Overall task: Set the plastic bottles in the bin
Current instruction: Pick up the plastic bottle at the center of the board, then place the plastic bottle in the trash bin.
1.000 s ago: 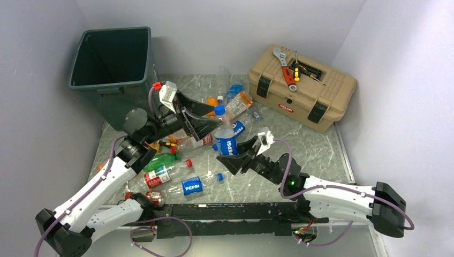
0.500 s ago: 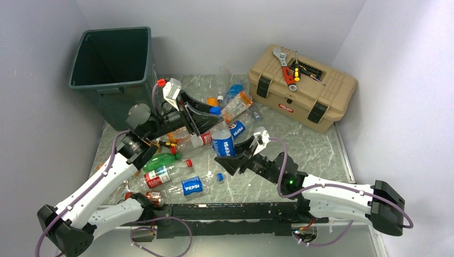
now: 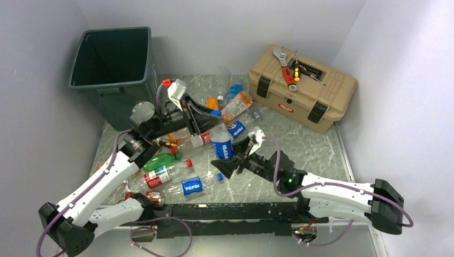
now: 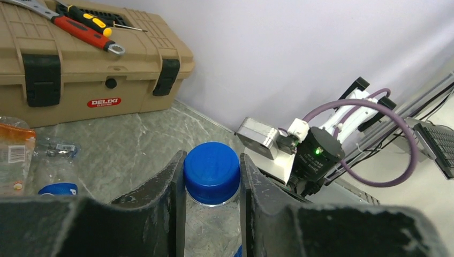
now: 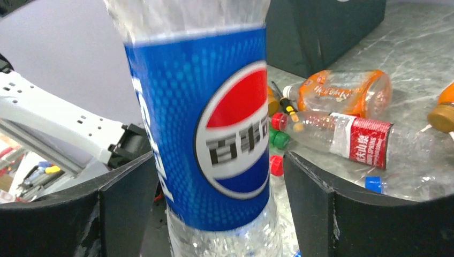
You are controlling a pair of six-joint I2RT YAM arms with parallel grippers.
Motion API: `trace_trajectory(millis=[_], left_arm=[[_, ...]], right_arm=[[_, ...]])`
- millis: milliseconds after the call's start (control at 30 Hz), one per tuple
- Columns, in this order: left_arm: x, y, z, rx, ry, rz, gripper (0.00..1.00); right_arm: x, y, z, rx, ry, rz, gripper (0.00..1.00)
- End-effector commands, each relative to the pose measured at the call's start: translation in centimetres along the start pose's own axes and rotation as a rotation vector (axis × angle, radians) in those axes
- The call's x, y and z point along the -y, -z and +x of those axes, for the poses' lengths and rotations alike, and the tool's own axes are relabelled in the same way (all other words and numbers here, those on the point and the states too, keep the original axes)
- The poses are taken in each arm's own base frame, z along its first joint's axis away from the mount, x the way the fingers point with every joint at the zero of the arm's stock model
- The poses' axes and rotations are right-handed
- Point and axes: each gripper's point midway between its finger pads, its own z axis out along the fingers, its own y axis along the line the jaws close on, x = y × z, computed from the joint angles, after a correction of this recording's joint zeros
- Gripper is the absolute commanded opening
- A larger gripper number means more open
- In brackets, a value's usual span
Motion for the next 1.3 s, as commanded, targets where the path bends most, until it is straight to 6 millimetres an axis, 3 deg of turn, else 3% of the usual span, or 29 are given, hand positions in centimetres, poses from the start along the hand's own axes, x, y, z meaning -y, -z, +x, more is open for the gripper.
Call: trace_trajectory(millis=[0, 100, 200, 400, 567, 633, 767, 867, 933, 1200, 1267], left_arm=[[1.4, 0.4, -2.2, 0.04, -0.09, 0.015, 0.0], [1.2, 1.1, -3.4, 0.055, -0.166, -0.044, 0.0], [1.1, 2.8, -6.1, 0.068, -0.304, -0.156, 0.0], [-0.6, 7.5, -15.3, 0.217, -0.63, -0.536, 0.0], [-3.1, 12.9, -23.6, 0.423, -0.803, -0.982, 0.0], [-2.4, 14.5, -27.1, 0.526, -0.913, -1.099, 0.0], [-3.1, 13.6, -30.7, 0.503, -1.02, -1.218, 0.0], [-5.3, 14.2, -32.9, 0.498, -1.001, -1.313, 0.0], [-7.9, 15.7, -33.8, 0.507, -0.913, -1.345, 0.0], [-15.8, 20.5, -34.4, 0.571, -0.76, -1.521, 0.0], [-17.6, 20.7, -34.2, 0.573, -0.753, -1.526, 0.0]], right_arm=[[-1.3, -0.7, -3.2, 0.039, -0.017, -0.004, 0.98], [-1.0, 0.1, -3.7, 0.007, -0.002, 0.037, 1.0], [-0.3, 1.7, -4.9, -0.02, 0.04, 0.105, 1.0], [3.4, 6.4, -7.6, 0.012, 0.001, 0.382, 1.0], [4.4, 8.0, -6.3, 0.015, 0.014, 0.398, 1.0], [4.6, 8.2, -5.3, -0.005, 0.013, 0.391, 1.0], [6.1, 8.5, -3.5, -0.033, -0.006, 0.454, 1.0], [7.0, 8.9, -2.7, -0.035, -0.014, 0.497, 1.0], [7.0, 9.1, -2.4, -0.035, -0.013, 0.484, 1.0], [6.3, 10.1, -0.8, -0.057, -0.023, 0.41, 1.0], [6.4, 10.3, -0.4, -0.061, -0.027, 0.407, 1.0]])
